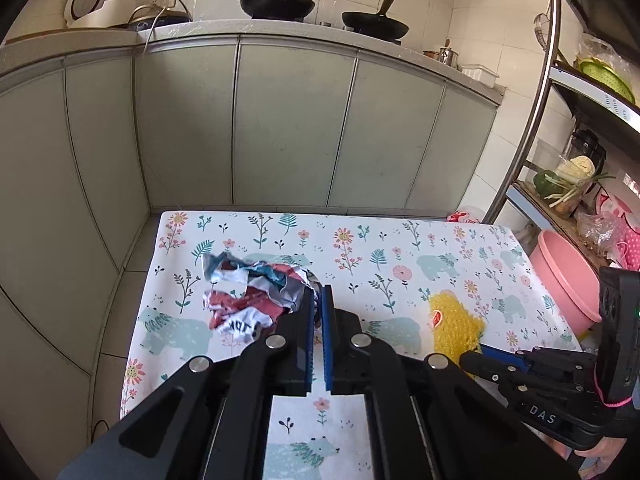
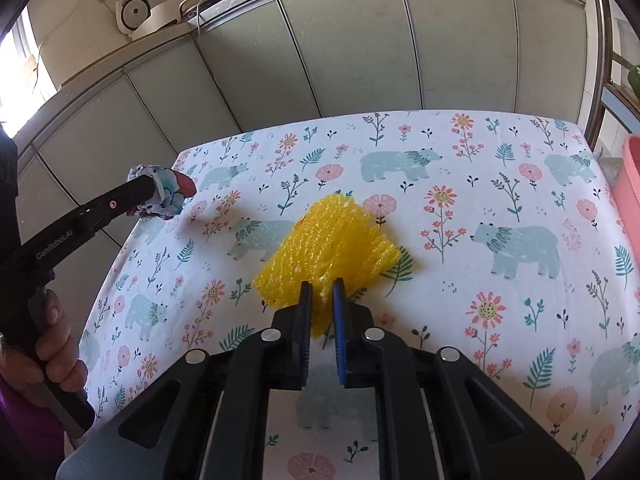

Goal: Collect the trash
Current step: 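Carry the wrapper and yellow sponge over the pink bucket and open both grippers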

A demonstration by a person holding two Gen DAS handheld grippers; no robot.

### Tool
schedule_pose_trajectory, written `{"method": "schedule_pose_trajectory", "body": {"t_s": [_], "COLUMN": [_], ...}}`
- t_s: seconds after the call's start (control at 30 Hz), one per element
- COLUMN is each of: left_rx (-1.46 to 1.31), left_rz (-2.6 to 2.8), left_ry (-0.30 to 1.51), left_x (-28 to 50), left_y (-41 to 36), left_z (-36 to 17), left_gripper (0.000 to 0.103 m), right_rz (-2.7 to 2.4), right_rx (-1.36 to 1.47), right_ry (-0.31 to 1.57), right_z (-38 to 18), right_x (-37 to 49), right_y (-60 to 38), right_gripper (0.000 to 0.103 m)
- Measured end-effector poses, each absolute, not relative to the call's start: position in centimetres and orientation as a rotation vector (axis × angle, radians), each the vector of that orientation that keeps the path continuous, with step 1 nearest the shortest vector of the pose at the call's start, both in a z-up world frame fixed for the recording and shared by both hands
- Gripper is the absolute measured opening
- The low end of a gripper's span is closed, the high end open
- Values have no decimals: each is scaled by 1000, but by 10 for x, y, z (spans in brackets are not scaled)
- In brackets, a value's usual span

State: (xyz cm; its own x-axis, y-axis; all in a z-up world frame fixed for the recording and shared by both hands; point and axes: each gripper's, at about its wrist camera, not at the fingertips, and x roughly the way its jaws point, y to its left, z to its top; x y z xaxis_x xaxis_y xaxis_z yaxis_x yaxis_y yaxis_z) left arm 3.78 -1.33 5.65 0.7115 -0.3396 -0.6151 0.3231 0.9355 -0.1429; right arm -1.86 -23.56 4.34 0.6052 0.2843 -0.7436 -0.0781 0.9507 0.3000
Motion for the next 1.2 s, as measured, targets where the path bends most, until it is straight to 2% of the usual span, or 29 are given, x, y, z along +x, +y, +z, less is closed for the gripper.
{"method": "schedule_pose_trajectory", "body": {"t_s": [0.47,1.2], "left_rx": [23,147], "left_rz": [-520,-836], "left_ry": [592,495], "left_x": [-17,-55], "left_y": [-61,-215], "left_z": [103,133], "left_gripper": [3,3], "right_rz": [150,-172], "right_rx": [285,436], "right_ry": [777,600], "right_z": [82,105], "right_x": [-57,-117], "right_y": [-285,-434], "right_gripper": [9,9]}}
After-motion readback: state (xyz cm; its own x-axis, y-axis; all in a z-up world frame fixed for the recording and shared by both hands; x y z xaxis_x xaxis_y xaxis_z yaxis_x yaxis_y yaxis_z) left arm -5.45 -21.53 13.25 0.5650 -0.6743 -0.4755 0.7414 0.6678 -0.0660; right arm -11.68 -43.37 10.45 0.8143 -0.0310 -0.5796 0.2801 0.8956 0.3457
